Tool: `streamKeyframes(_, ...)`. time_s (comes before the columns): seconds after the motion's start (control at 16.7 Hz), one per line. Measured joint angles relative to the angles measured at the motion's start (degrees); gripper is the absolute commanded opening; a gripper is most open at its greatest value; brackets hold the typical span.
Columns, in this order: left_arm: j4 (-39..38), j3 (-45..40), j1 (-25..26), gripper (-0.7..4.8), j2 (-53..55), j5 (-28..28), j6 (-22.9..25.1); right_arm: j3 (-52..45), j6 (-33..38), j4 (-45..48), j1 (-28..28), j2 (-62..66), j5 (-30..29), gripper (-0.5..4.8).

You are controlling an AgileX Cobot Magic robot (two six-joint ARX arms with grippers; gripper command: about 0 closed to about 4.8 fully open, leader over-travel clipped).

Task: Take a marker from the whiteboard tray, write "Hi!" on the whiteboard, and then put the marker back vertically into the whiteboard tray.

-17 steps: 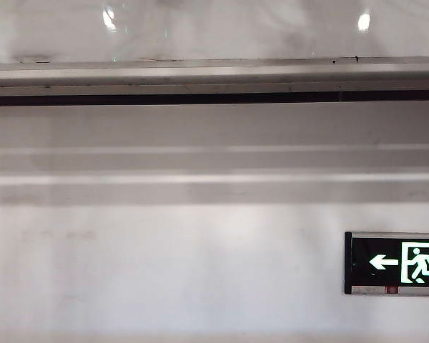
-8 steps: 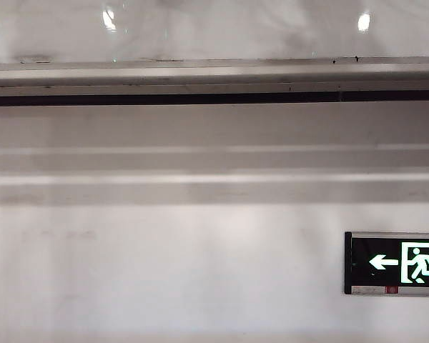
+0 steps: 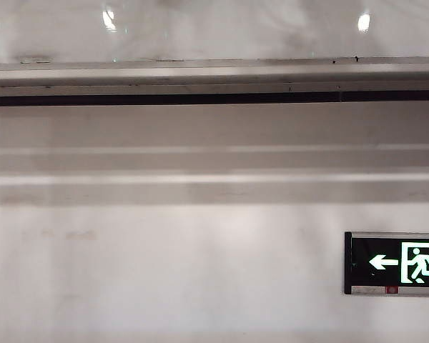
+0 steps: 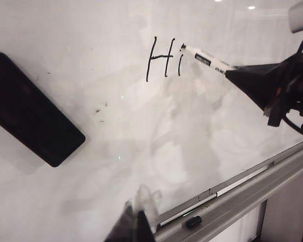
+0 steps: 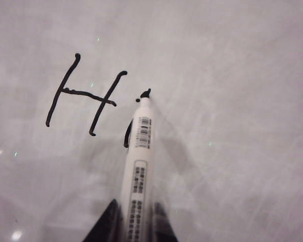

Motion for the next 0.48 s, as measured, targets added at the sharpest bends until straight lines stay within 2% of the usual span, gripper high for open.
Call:
streamKeyframes(0.24, 0.0, 0.0, 0.0, -0.06, 0.0, 0.0, 0.0, -0.1, 0.0, 1.3, 0.0, -4.2, 0.0, -0.01)
streamKeyframes(0.48, 0.0, 0.0, 0.0, -0.06, 0.0, 0.0, 0.0, 0.0, -1.1, 3.0, -2.6, -3.3, -1.9, -0.01)
